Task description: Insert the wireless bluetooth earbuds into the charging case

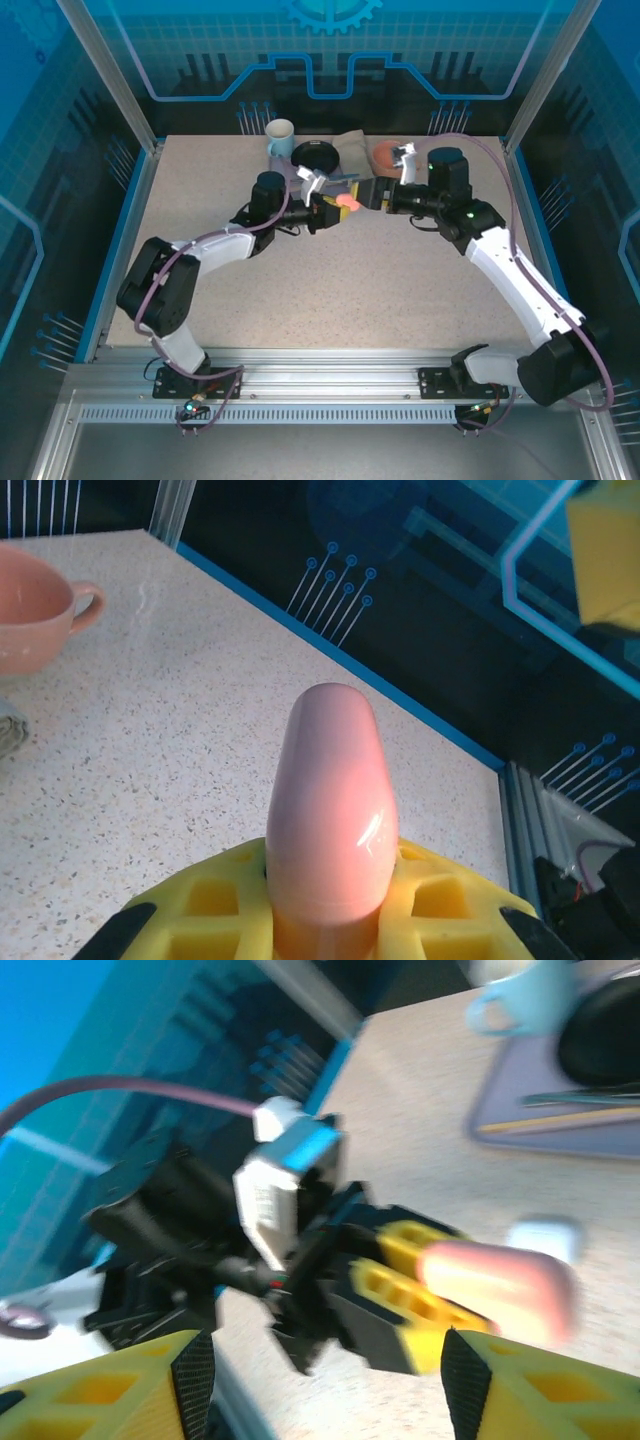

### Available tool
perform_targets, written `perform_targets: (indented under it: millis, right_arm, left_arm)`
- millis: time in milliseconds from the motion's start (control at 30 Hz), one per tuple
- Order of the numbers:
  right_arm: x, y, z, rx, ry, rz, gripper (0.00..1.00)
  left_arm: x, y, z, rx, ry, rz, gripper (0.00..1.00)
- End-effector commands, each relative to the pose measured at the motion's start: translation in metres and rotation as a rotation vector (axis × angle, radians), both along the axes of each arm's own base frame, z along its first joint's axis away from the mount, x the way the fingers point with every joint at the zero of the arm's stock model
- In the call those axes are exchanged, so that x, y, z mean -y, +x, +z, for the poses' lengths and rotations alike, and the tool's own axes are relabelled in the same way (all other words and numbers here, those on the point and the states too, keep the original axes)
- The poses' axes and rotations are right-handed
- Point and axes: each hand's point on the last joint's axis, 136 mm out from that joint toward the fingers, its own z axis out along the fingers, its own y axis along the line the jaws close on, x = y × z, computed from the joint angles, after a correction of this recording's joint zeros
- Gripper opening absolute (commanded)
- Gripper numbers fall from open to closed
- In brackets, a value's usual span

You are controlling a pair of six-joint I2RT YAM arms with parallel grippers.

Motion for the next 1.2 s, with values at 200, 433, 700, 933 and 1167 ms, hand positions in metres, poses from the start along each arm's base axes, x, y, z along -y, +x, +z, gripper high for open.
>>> perform_targets:
  millis: [200,433,700,933,1167]
  right_arm:
    - [0.083,0.018,-0.094,-0.266,-0.181,-0.413,0.65]
    - [0.097,0.021,-0.105,-0.299,-0.215,-0.479,0.65]
    - [0.101,0.023,-0.106,-0.304,-0.236,-0.496,0.65]
    - [0.106,0.017,-0.107,-0.305,-0.235,-0.507,0.68]
    - [0.113,0.01,-0.101,-0.306,-0.246,-0.513,0.79]
  left_arm:
    - [0.03,0.015,-0.074,-0.559,0.05,0.008,0.0]
    - [0.048,0.014,-0.127,-0.825,0.123,0.059,0.0]
    - [0.044,0.014,-0.169,-0.985,0.226,0.128,0.02]
    - [0.034,0.008,-0.195,-1.088,0.326,0.197,0.3]
    - [0.017,0.004,-0.188,-1.119,0.434,0.281,0.99]
